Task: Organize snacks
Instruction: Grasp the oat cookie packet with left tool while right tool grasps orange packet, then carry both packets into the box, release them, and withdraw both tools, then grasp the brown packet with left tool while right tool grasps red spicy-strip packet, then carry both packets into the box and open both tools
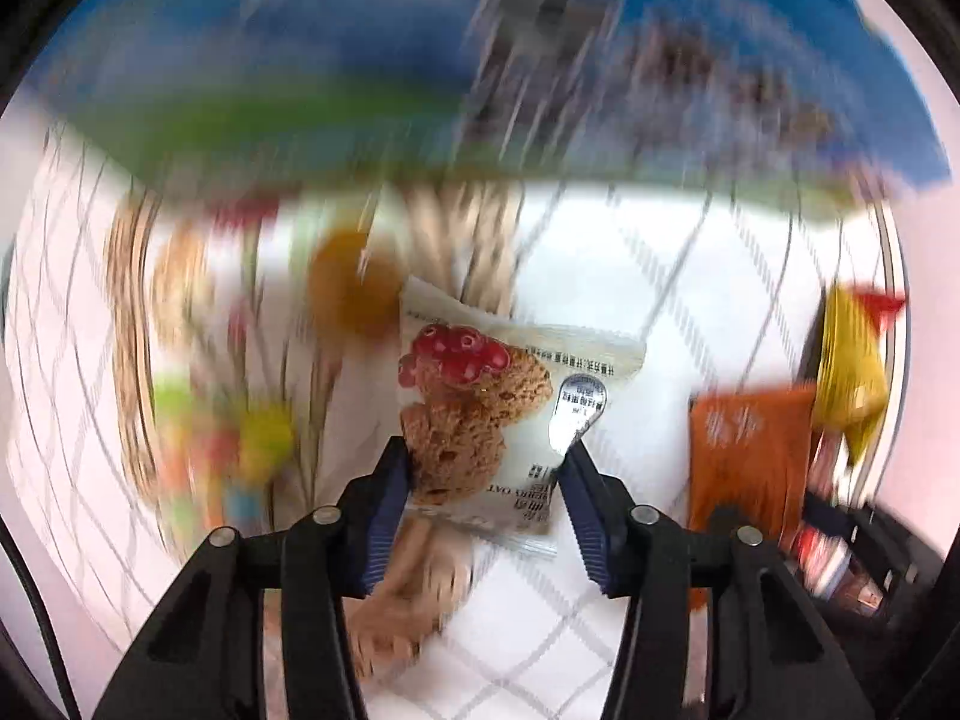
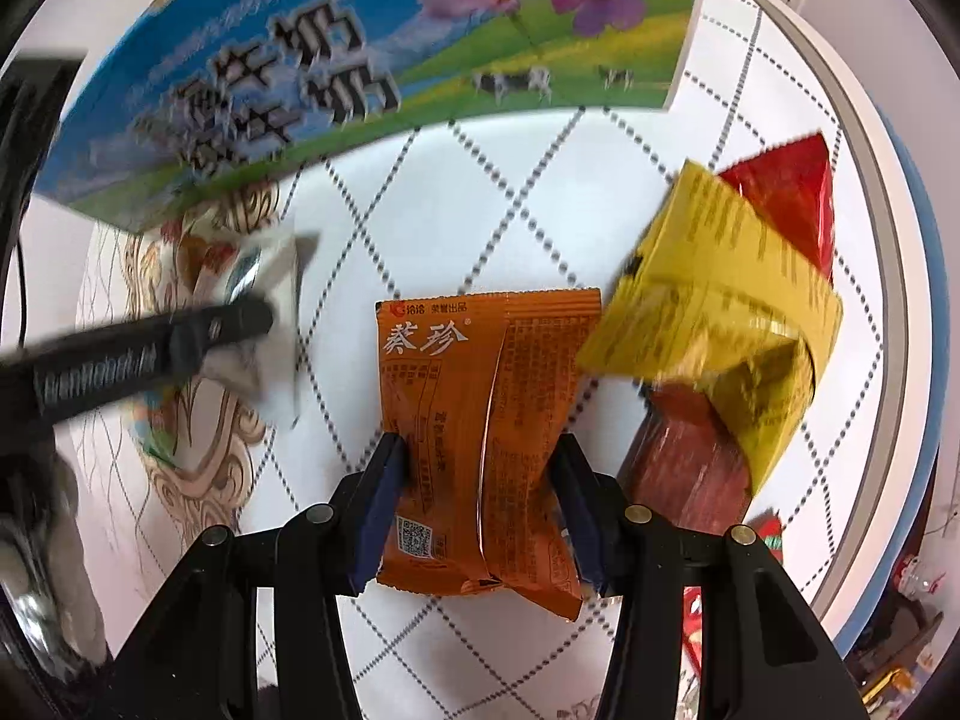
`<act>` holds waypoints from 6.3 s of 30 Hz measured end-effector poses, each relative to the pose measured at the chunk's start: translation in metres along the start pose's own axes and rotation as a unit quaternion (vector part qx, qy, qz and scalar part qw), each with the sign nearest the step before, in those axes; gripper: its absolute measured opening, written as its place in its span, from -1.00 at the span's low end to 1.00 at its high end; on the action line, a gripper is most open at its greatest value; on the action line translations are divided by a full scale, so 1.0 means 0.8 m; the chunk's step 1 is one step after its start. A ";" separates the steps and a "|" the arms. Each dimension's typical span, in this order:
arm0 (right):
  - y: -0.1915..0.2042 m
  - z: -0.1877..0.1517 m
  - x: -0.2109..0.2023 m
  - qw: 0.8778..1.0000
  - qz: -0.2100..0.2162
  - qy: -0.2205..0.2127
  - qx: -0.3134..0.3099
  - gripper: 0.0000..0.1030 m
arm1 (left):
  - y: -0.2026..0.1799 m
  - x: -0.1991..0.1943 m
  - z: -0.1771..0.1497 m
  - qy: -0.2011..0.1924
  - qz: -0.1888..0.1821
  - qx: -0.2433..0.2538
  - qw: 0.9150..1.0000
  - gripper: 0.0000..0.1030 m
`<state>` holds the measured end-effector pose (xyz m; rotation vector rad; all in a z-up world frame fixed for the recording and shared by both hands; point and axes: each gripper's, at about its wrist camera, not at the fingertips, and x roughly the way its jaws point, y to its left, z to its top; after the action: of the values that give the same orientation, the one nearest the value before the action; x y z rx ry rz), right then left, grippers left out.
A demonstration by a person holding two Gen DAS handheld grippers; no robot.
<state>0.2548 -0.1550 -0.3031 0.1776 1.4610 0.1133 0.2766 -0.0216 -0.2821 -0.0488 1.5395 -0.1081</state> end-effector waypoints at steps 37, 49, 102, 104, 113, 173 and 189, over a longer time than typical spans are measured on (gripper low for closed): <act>0.037 -0.041 -0.012 0.999 0.032 -0.039 -0.004 -0.06 | 0.027 -0.022 -0.069 -0.008 -0.061 -0.047 0.997 -0.05; 0.044 0.064 -0.181 0.983 0.111 -0.145 -0.033 -0.06 | 0.000 -0.200 0.058 -0.114 -0.130 -0.031 0.984 -0.05; 0.032 0.196 -0.174 0.986 -0.024 -0.159 -0.049 0.90 | 0.009 -0.221 0.137 -0.228 0.042 -0.022 0.973 0.70; 0.034 0.185 -0.187 0.983 -0.030 -0.174 -0.051 0.90 | 0.011 -0.230 0.123 -0.242 0.046 -0.019 0.969 0.70; 0.049 0.135 -0.229 0.972 -0.027 -0.227 -0.053 0.90 | 0.007 -0.258 0.068 -0.275 0.038 -0.004 0.961 0.70; -0.219 -0.137 -0.007 0.996 -0.008 -0.018 0.088 0.40 | -0.247 0.041 -0.057 -0.011 0.081 0.223 0.971 -0.01; -0.097 -0.097 0.020 0.993 0.055 0.018 0.105 0.24 | -0.055 0.061 -0.064 0.046 -0.048 0.011 0.998 0.06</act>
<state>0.1769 -0.2243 -0.3408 0.4304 1.4972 0.0527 0.2249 -0.0686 -0.3276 -0.1005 1.6273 -0.2063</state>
